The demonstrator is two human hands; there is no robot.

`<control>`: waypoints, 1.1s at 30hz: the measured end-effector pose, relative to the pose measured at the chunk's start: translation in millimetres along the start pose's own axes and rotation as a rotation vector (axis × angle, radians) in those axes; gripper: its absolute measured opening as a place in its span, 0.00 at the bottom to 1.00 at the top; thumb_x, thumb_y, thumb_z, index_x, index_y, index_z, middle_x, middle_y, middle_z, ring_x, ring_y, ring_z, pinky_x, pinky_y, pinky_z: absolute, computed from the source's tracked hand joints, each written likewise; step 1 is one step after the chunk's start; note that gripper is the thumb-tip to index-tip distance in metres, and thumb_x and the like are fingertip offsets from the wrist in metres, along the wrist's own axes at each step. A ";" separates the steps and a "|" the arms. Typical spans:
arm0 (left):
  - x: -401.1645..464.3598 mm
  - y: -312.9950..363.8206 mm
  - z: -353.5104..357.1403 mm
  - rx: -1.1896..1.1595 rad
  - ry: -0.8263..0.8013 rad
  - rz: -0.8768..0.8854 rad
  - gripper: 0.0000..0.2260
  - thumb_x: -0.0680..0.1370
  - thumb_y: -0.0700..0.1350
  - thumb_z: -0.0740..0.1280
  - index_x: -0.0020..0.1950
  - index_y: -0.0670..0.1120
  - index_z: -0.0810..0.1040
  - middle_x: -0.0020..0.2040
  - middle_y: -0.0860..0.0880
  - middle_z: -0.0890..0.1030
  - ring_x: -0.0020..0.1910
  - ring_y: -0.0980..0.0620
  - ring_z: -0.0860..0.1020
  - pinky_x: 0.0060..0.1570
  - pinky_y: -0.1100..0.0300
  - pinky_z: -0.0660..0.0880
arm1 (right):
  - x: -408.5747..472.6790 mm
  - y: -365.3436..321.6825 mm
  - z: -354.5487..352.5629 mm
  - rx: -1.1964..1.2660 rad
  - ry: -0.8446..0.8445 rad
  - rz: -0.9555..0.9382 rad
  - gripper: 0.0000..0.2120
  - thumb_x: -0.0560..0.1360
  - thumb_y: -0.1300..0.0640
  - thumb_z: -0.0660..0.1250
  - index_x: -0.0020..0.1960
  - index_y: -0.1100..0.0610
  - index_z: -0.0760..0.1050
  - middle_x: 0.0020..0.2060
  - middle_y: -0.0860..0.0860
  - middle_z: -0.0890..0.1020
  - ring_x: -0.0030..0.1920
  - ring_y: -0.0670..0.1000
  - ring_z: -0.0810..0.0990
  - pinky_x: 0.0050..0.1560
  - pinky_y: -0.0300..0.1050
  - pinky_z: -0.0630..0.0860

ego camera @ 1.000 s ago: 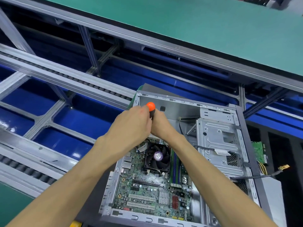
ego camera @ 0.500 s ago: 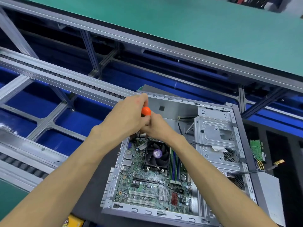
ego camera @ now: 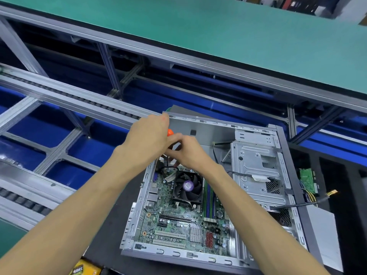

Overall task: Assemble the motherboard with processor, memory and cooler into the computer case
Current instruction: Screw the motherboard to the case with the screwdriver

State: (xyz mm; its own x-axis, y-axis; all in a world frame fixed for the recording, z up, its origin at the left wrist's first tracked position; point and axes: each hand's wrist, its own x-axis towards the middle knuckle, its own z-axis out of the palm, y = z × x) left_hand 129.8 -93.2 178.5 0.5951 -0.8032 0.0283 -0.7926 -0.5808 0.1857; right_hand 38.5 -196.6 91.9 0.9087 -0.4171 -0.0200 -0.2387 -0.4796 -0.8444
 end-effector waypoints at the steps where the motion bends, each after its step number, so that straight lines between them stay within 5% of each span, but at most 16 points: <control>1: -0.3 0.7 -0.6 -0.045 -0.018 0.012 0.17 0.77 0.60 0.66 0.48 0.46 0.70 0.38 0.49 0.75 0.41 0.45 0.76 0.39 0.52 0.73 | -0.4 -0.4 0.5 -0.003 0.003 0.003 0.06 0.75 0.50 0.74 0.47 0.50 0.79 0.39 0.48 0.85 0.30 0.48 0.83 0.37 0.51 0.81; 4: 0.5 -0.5 -8.2 -0.134 -0.158 0.160 0.07 0.77 0.46 0.68 0.54 0.51 0.77 0.46 0.50 0.75 0.48 0.48 0.76 0.48 0.51 0.75 | -2.7 -2.0 -0.5 -0.034 0.077 -0.045 0.10 0.74 0.51 0.74 0.43 0.42 0.73 0.39 0.48 0.82 0.33 0.47 0.81 0.37 0.48 0.79; 7: -0.6 -3.1 -14.0 -0.155 -0.292 0.258 0.13 0.77 0.38 0.64 0.58 0.52 0.77 0.52 0.51 0.74 0.51 0.49 0.74 0.54 0.50 0.74 | -8.9 -1.1 1.1 0.072 0.107 -0.050 0.08 0.73 0.52 0.72 0.43 0.43 0.74 0.37 0.51 0.83 0.29 0.47 0.81 0.30 0.37 0.74; 9: -1.0 -5.1 -11.8 -0.124 -0.235 0.230 0.11 0.78 0.45 0.65 0.60 0.52 0.72 0.52 0.51 0.76 0.49 0.49 0.75 0.51 0.51 0.74 | -11.2 -2.1 4.2 0.111 0.115 -0.040 0.03 0.71 0.50 0.69 0.44 0.47 0.77 0.34 0.51 0.83 0.29 0.48 0.82 0.29 0.38 0.75; 13: 2.7 -3.9 -4.7 0.026 -0.017 0.067 0.21 0.75 0.64 0.66 0.49 0.47 0.68 0.36 0.50 0.75 0.37 0.46 0.76 0.32 0.54 0.68 | -6.9 -3.2 8.8 0.097 0.110 -0.041 0.02 0.73 0.49 0.73 0.44 0.44 0.80 0.36 0.45 0.84 0.30 0.47 0.81 0.33 0.46 0.79; 18: 8.2 -3.2 -6.2 -0.068 -0.131 0.184 0.05 0.75 0.46 0.69 0.47 0.49 0.74 0.42 0.51 0.76 0.43 0.47 0.77 0.37 0.54 0.71 | -10.1 -2.7 9.6 0.163 0.102 0.019 0.05 0.70 0.48 0.72 0.44 0.43 0.77 0.33 0.47 0.85 0.28 0.48 0.84 0.28 0.36 0.74; 21: 7.5 -2.1 -10.2 -0.073 -0.315 0.343 0.06 0.74 0.39 0.68 0.48 0.49 0.77 0.49 0.52 0.73 0.47 0.50 0.74 0.42 0.57 0.70 | -12.2 1.7 8.2 0.239 0.079 0.068 0.06 0.69 0.52 0.71 0.44 0.49 0.75 0.32 0.51 0.85 0.30 0.51 0.85 0.29 0.38 0.75; 25: 3.9 -1.3 -6.3 -0.001 -0.113 0.220 0.13 0.76 0.54 0.66 0.50 0.48 0.66 0.43 0.50 0.72 0.39 0.47 0.75 0.36 0.53 0.68 | -10.0 3.9 8.4 0.254 0.066 0.010 0.07 0.69 0.53 0.69 0.46 0.46 0.80 0.33 0.52 0.85 0.32 0.55 0.85 0.35 0.56 0.83; 28: 5.3 -0.2 -4.1 0.130 -0.006 0.099 0.21 0.76 0.63 0.64 0.47 0.46 0.66 0.35 0.50 0.68 0.31 0.50 0.69 0.32 0.54 0.63 | -8.5 3.0 8.3 0.281 0.084 0.009 0.09 0.67 0.45 0.72 0.45 0.45 0.82 0.34 0.50 0.85 0.30 0.55 0.85 0.36 0.57 0.83; 31: 9.4 -1.1 -7.2 0.042 -0.138 0.200 0.07 0.77 0.47 0.67 0.50 0.48 0.70 0.40 0.50 0.71 0.41 0.46 0.75 0.35 0.54 0.65 | -8.3 3.2 6.6 0.262 0.074 0.028 0.13 0.66 0.44 0.72 0.47 0.48 0.78 0.33 0.51 0.85 0.29 0.53 0.85 0.34 0.51 0.82; 33: 9.5 -3.7 -11.5 -0.029 -0.276 0.307 0.08 0.75 0.40 0.66 0.50 0.50 0.72 0.46 0.51 0.72 0.43 0.48 0.74 0.36 0.56 0.66 | -8.3 3.2 6.4 0.274 0.064 0.045 0.12 0.67 0.47 0.72 0.47 0.49 0.76 0.34 0.51 0.85 0.29 0.53 0.85 0.31 0.44 0.80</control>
State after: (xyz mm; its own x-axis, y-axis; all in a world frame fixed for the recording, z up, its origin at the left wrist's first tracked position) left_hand 139.9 -97.2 189.4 0.2703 -0.9463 -0.1773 -0.9214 -0.3077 0.2373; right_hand 32.4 -189.7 85.9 0.8736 -0.4854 -0.0340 -0.1687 -0.2367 -0.9568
